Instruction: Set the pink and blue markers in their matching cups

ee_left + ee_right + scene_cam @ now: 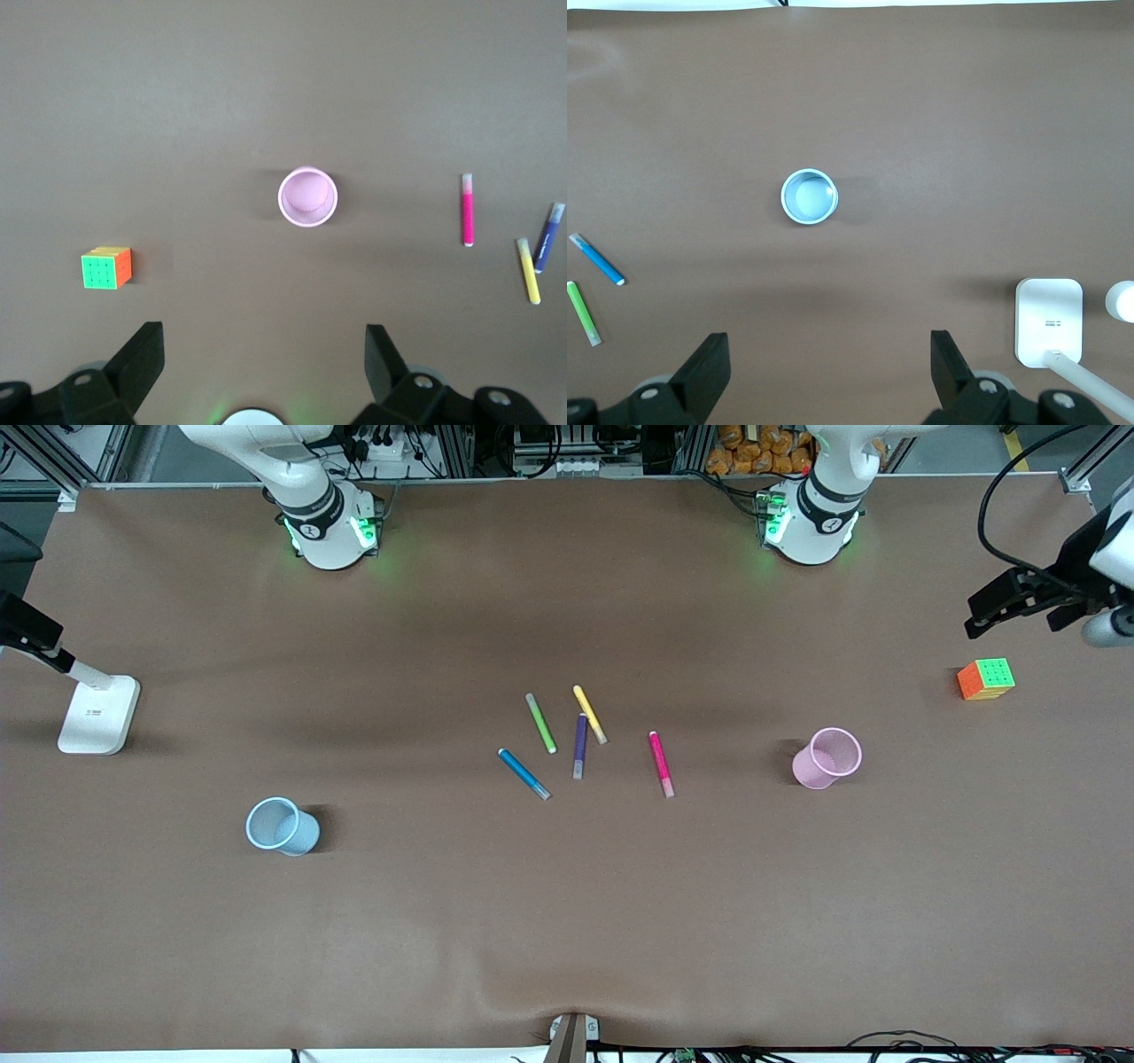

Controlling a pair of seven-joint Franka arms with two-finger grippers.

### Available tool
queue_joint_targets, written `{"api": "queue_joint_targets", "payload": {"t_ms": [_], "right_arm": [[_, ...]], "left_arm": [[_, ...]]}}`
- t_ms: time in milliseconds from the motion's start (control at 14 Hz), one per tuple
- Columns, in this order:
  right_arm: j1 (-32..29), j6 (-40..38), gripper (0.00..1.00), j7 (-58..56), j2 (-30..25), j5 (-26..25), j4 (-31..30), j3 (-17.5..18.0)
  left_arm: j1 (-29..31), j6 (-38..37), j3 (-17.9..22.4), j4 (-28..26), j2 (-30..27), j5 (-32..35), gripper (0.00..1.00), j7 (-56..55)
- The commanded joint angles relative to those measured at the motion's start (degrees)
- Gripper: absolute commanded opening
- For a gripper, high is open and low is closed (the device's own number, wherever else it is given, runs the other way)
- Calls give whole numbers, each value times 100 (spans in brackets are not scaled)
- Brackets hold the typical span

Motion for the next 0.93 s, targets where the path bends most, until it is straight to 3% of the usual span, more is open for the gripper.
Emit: {"api": "queue_joint_targets", "payload": {"t_ms": [0,286,857], "right_arm": [[-99,-48,100,31,78,-31,158,68],[102,-83,100,4,252,-13,123,121],[1358,31,100,66,1176,-13,140,121]], "left_arm": [[-12,-243,-51,153,367,-88,100,61],[-249,-366,-139,145,790,-132,100,-18],[-496,-375,-174,136,1291,-176,100,-27]]}}
